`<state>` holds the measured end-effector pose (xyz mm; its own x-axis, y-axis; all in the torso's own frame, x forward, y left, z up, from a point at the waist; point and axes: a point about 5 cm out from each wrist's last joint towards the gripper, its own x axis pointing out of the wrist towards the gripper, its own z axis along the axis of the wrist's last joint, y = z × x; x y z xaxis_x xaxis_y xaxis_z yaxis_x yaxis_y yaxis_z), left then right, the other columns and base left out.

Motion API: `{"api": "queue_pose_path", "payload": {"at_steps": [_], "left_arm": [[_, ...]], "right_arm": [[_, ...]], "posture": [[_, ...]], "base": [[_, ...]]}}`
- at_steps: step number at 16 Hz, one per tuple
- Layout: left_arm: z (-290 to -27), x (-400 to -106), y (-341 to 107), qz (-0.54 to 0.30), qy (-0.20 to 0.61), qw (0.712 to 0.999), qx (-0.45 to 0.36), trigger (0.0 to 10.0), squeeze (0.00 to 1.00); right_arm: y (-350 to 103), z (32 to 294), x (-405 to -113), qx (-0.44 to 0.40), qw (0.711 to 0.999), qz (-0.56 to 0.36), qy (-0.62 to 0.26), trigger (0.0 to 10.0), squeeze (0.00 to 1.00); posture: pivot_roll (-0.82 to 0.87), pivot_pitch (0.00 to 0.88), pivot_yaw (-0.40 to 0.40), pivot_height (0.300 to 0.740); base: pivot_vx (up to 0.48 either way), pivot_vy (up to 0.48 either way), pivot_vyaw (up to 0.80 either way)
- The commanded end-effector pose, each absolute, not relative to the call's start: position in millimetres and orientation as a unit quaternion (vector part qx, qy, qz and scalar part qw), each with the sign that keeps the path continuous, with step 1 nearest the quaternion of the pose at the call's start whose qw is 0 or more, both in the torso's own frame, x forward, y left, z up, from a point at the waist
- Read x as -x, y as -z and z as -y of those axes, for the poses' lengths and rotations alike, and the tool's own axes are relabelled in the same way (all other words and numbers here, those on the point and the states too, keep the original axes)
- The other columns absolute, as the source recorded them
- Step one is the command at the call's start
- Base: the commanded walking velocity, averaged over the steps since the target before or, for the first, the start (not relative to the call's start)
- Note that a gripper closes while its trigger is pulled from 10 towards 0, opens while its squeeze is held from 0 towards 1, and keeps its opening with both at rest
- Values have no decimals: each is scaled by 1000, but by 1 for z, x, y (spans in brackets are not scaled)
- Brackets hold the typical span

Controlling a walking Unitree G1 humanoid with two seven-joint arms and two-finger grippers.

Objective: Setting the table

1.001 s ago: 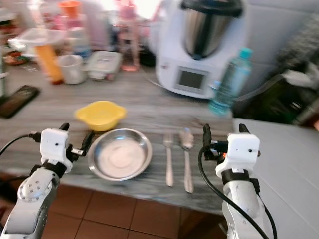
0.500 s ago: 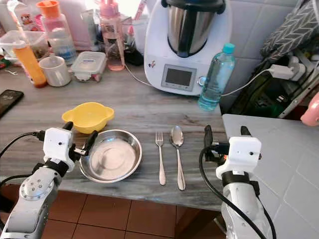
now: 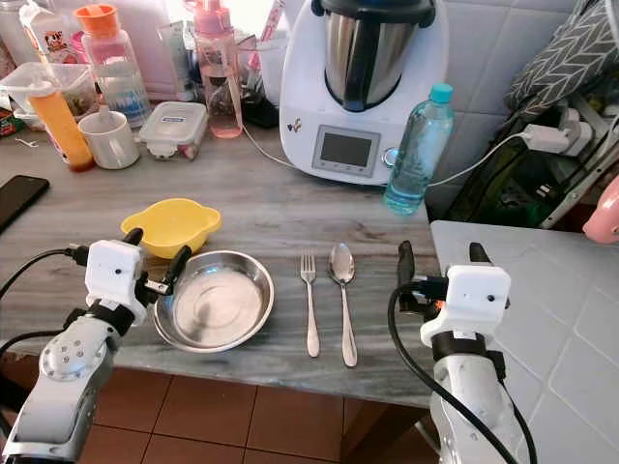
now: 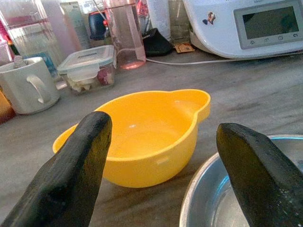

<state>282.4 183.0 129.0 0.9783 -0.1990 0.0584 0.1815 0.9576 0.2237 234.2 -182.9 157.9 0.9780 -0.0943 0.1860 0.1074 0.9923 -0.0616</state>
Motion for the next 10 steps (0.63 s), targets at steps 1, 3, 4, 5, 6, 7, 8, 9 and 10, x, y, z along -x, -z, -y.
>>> {"api": "queue_pose_path", "payload": {"at_steps": [1, 3, 4, 5, 6, 7, 8, 9, 10], "left_arm": [[-183, -283, -126, 32, 97, 988, -115, 10000, 0], [-184, -284, -125, 32, 96, 988, -116, 10000, 0], [-183, -284, -128, 38, 98, 987, -118, 10000, 0], [-183, -284, -129, 39, 98, 987, -118, 10000, 0], [-182, -285, -133, 47, 100, 987, -118, 10000, 0], [-181, -288, -136, 53, 101, 987, -116, 10000, 0], [-181, -288, -138, 55, 100, 987, -116, 10000, 0], [-181, -289, -138, 56, 100, 987, -116, 10000, 0], [-182, -289, -139, 56, 100, 987, -115, 10000, 0]], "right_arm": [[-159, 185, -234, 36, 993, 95, 53, 10000, 0], [-160, 185, -234, 37, 993, 97, 54, 10000, 0], [-160, 187, -234, 33, 993, 98, 60, 10000, 0], [-160, 187, -234, 32, 993, 98, 61, 10000, 0], [-160, 187, -234, 32, 993, 99, 61, 10000, 0], [-160, 186, -234, 32, 993, 100, 60, 10000, 0], [-160, 185, -234, 32, 993, 100, 59, 10000, 0], [-160, 185, -234, 32, 993, 100, 59, 10000, 0], [-160, 186, -234, 32, 993, 100, 59, 10000, 0]], "posture": [[118, 59, -21, 740], [117, 59, -21, 740], [119, 62, -20, 740], [119, 62, -20, 740], [120, 62, -19, 740], [121, 62, -19, 740], [121, 60, -18, 740], [121, 60, -18, 740], [121, 60, -18, 740]], "base": [[-296, 0, 0], [-315, 0, 0], [-315, 0, 0], [-315, 0, 0], [-341, 0, 0], [-341, 0, 0], [-341, 0, 0], [-345, 0, 0], [-341, 0, 0]]}}
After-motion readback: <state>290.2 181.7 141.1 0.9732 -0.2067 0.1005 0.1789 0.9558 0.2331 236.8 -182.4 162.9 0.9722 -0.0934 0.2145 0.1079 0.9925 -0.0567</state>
